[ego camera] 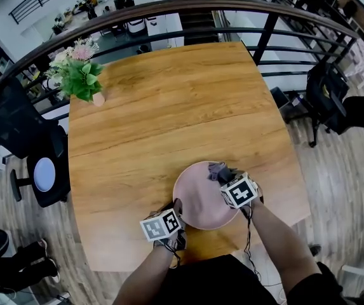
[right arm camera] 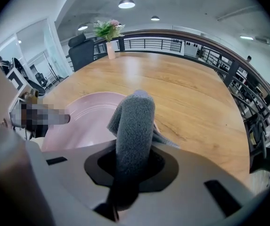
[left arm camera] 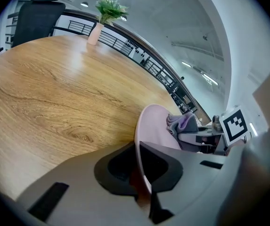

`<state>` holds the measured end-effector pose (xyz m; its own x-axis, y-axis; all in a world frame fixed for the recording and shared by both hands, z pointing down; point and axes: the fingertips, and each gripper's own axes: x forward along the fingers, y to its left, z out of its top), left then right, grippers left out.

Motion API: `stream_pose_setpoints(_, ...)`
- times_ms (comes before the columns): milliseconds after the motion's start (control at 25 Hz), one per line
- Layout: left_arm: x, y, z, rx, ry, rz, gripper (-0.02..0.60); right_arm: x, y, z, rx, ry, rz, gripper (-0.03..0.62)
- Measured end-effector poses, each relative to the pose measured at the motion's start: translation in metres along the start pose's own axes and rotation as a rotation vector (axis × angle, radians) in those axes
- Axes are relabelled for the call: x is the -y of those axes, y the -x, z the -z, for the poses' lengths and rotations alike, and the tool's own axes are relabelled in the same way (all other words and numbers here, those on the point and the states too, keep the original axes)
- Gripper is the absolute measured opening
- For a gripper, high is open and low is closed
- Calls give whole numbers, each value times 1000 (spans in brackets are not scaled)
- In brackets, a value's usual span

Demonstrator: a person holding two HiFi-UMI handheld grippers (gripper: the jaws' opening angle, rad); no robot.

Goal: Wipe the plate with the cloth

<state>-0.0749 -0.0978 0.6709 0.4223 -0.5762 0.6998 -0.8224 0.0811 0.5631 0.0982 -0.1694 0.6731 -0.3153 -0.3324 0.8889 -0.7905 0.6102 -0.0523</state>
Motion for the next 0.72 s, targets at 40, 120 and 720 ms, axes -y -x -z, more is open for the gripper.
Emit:
stream_pose_setpoints(40,1,-1,0,1,2,5,31,0,2,3,-4,-5,0,74)
stream_pose_setpoints(120,3,-1,0,2,2,10,31,1,7,8,-14,-14,0,74)
stream_pose_setpoints(720,5,1,-2,17,1,1,30,-20,41,46,-67,-25,-41,74)
